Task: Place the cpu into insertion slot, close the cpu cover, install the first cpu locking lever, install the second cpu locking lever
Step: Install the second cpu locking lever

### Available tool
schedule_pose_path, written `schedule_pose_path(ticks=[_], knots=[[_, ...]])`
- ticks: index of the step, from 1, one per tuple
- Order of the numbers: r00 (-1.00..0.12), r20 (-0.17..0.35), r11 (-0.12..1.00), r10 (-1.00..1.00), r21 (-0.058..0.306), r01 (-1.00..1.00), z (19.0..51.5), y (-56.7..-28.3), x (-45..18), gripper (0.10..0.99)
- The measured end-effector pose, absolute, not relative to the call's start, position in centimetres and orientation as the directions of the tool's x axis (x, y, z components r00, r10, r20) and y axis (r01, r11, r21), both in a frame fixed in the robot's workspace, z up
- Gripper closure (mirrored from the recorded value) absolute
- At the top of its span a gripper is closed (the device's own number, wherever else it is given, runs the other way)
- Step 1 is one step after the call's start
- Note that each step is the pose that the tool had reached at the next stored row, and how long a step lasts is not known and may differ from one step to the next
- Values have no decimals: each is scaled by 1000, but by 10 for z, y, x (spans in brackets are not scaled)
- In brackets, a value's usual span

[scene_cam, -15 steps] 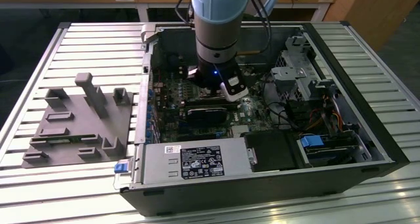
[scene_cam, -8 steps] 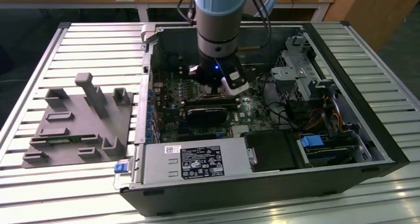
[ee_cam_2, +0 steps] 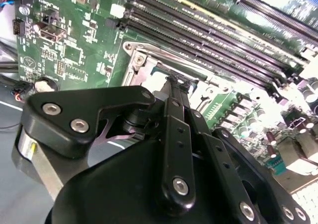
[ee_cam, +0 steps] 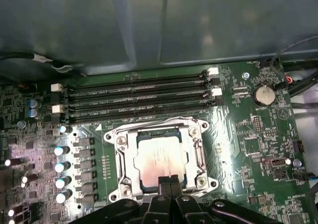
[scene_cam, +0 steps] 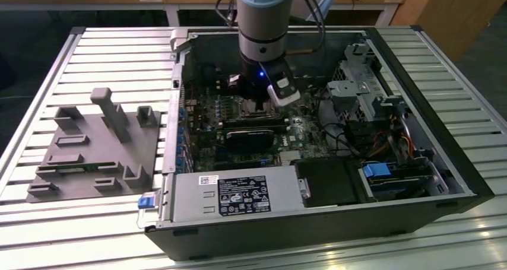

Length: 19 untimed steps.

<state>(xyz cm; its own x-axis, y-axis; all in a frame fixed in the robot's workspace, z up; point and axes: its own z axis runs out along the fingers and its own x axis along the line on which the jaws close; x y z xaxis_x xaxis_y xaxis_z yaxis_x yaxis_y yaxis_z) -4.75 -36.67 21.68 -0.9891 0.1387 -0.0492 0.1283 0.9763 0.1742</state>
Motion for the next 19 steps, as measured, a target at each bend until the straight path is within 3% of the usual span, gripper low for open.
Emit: schedule_pose_path(ticks=[19], knots=[[-989, -53, 981, 137, 145, 128, 233, -354, -47, 980]])
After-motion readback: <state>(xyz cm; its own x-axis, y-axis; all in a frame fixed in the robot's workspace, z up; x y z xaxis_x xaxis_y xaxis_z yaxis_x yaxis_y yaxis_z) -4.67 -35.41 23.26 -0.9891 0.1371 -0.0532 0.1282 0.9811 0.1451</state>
